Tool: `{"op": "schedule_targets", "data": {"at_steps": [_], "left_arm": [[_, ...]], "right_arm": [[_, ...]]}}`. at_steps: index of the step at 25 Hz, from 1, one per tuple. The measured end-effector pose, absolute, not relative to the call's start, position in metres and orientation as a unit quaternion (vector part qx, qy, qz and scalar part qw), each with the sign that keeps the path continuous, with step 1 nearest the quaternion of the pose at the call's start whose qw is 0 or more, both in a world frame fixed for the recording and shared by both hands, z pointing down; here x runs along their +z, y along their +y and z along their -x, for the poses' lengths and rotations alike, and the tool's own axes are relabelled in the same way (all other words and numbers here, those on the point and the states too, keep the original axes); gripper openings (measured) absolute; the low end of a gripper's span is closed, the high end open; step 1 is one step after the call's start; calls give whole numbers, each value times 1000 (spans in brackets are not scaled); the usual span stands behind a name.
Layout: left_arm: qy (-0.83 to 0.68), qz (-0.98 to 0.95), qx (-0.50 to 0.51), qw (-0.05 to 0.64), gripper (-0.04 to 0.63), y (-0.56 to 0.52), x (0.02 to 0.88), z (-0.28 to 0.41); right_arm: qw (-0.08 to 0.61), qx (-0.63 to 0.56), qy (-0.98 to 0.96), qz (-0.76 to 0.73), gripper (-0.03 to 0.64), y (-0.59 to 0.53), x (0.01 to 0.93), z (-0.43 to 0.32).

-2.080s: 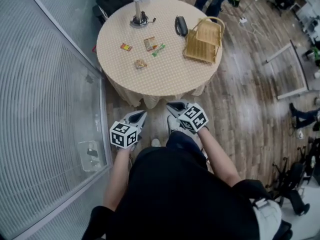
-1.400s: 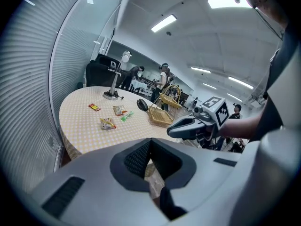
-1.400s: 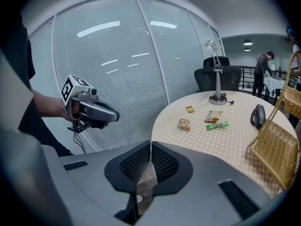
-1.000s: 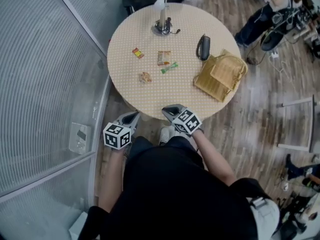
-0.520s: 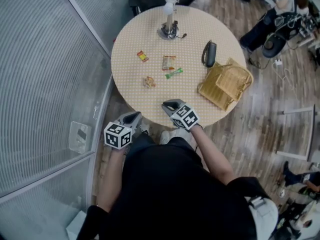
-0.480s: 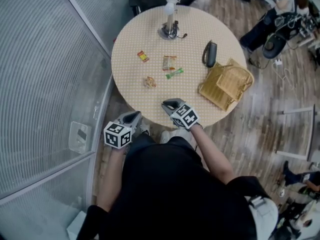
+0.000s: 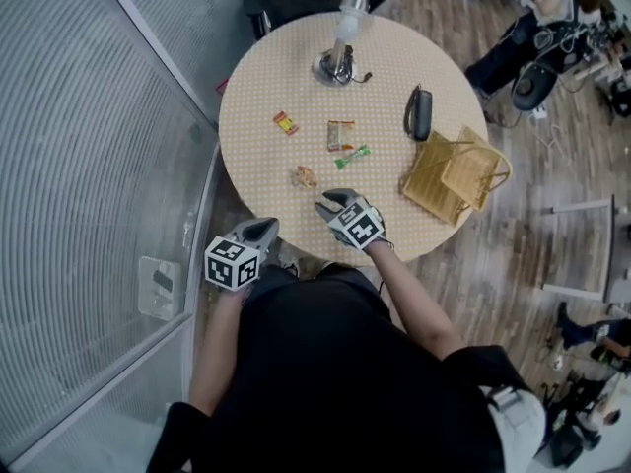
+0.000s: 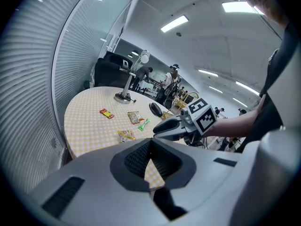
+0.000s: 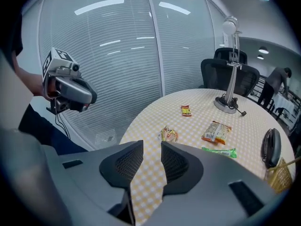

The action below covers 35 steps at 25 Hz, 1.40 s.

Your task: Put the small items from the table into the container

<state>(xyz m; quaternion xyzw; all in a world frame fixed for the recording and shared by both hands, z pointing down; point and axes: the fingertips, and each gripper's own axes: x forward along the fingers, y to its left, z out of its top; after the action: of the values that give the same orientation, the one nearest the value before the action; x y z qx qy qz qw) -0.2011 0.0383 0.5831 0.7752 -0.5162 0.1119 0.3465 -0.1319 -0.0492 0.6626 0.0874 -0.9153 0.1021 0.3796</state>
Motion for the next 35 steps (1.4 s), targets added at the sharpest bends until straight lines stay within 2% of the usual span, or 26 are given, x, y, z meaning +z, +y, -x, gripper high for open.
{"op": "schedule_targets", "data": {"at_steps": [10,21,35], "left_arm": [[-482,-792,128,353,3,24,600,242],[-486,-782,132,367,3,23,610,292],[-472,-788,136,370,3,14,615,301]], "right_arm": [[411,119,-893,-136,170,-77,699,162],[432,169,-866,-185,172,-102,738,186],[443,143,-864,-190,152,-108,749,192]]}}
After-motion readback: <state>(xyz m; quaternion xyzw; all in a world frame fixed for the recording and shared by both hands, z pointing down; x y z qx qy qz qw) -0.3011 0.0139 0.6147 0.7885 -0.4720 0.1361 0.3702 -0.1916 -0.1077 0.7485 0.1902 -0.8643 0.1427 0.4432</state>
